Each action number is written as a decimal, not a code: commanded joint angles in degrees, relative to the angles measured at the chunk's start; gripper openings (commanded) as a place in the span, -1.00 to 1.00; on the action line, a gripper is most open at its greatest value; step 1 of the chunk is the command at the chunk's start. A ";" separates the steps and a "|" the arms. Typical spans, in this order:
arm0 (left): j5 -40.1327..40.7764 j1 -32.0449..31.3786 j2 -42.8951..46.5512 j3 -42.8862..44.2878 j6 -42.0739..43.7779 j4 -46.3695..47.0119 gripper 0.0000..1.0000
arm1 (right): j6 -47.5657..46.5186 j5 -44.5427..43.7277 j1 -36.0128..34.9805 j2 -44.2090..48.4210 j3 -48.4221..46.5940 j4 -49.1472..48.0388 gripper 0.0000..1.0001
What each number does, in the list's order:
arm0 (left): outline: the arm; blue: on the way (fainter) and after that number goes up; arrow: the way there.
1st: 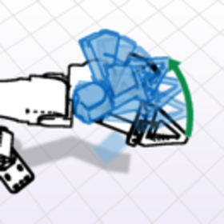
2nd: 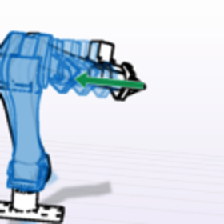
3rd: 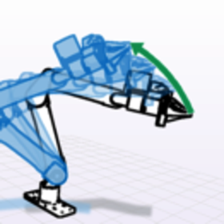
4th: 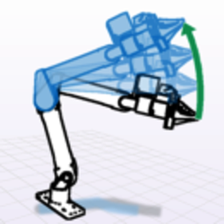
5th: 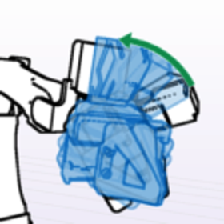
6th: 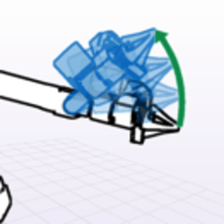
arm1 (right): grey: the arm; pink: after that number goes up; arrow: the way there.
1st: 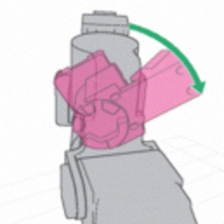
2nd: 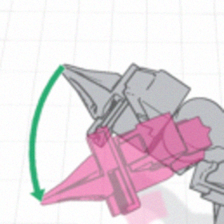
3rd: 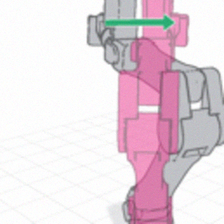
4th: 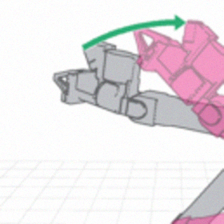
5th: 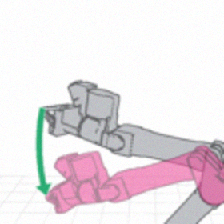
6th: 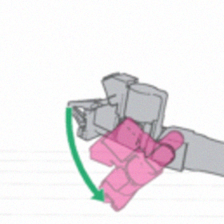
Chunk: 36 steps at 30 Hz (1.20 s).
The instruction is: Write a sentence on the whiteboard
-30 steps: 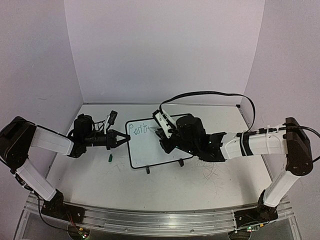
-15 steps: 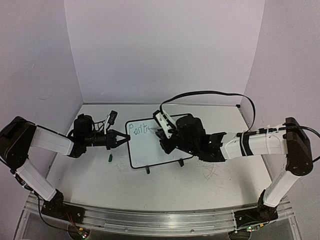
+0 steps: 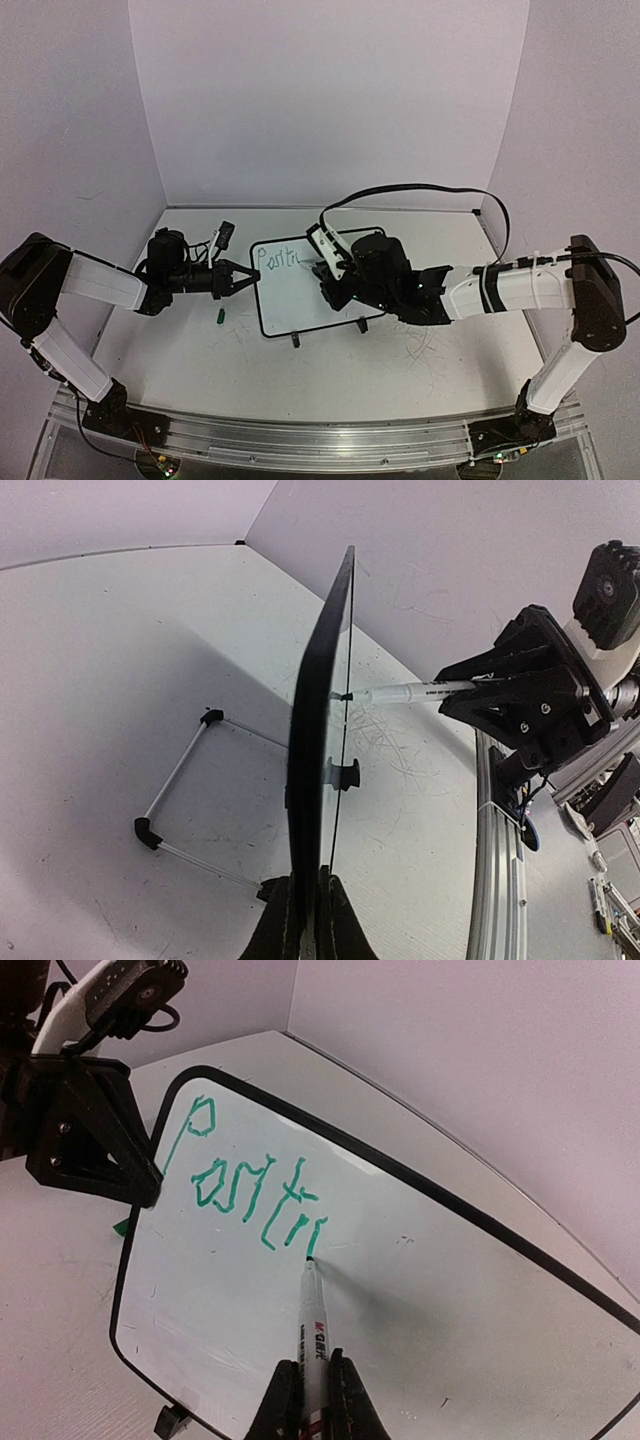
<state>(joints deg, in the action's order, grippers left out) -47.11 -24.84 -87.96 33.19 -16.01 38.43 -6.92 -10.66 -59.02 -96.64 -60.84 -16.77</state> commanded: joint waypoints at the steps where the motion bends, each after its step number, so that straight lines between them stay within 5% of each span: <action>1: 0.18 -0.03 2.01 0.65 2.12 2.44 -1.00 | 0.71 -1.67 0.17 0.48 -0.20 0.24 -1.00; 29: -0.03 -0.03 1.85 0.52 2.30 2.43 -1.00 | -0.08 -6.68 0.19 -0.14 -3.28 -1.86 -1.00; 36: 0.48 -0.03 2.16 0.35 2.25 2.41 -1.00 | -0.51 1.92 0.17 7.74 2.95 -4.53 -1.00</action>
<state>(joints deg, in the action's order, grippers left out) -46.85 -24.84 -87.96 33.19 -16.19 38.39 -7.09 -13.00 -59.11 -95.95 -61.11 -17.68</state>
